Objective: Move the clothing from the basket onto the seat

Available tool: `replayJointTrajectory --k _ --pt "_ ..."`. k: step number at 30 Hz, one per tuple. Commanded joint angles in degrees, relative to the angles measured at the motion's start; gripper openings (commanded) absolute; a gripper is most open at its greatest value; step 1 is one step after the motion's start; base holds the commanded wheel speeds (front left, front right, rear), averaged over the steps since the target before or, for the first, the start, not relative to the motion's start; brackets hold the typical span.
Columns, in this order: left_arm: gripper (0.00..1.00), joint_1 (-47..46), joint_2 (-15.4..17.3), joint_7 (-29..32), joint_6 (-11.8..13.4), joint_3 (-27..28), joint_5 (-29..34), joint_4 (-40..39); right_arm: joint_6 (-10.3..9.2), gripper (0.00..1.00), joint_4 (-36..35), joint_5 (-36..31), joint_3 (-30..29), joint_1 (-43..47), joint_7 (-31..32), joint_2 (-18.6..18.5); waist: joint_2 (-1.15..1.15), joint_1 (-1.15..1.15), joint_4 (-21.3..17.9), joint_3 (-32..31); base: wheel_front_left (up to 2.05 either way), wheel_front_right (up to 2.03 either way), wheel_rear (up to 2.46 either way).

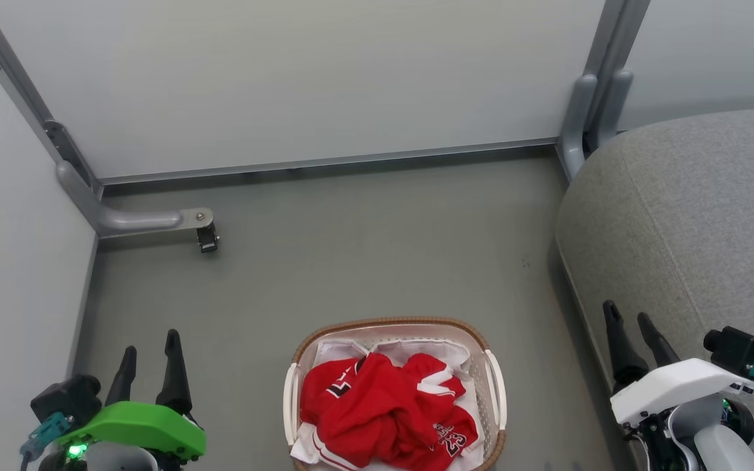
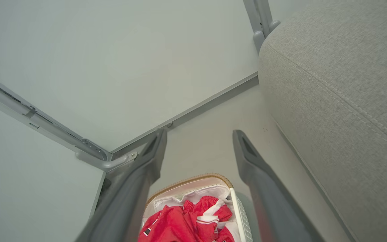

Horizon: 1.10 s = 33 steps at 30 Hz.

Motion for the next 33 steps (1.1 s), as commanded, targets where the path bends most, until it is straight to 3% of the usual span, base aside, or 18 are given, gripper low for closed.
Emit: replayJointTrajectory --k 1,33 --pt "1.0 -0.8 0.7 -0.6 0.5 -0.4 1.9 -0.3 0.02 1.0 -0.1 -1.9 0.4 -1.3 -0.6 -0.7 0.0 0.0 0.0 0.0 0.0 0.0 0.0" --pt "1.0 1.1 0.2 -5.0 2.2 -2.7 18.3 1.8 0.01 1.0 3.2 -21.0 1.5 -1.1 -5.0 -0.6 0.0 0.0 0.3 0.2 0.0 0.0 0.0"
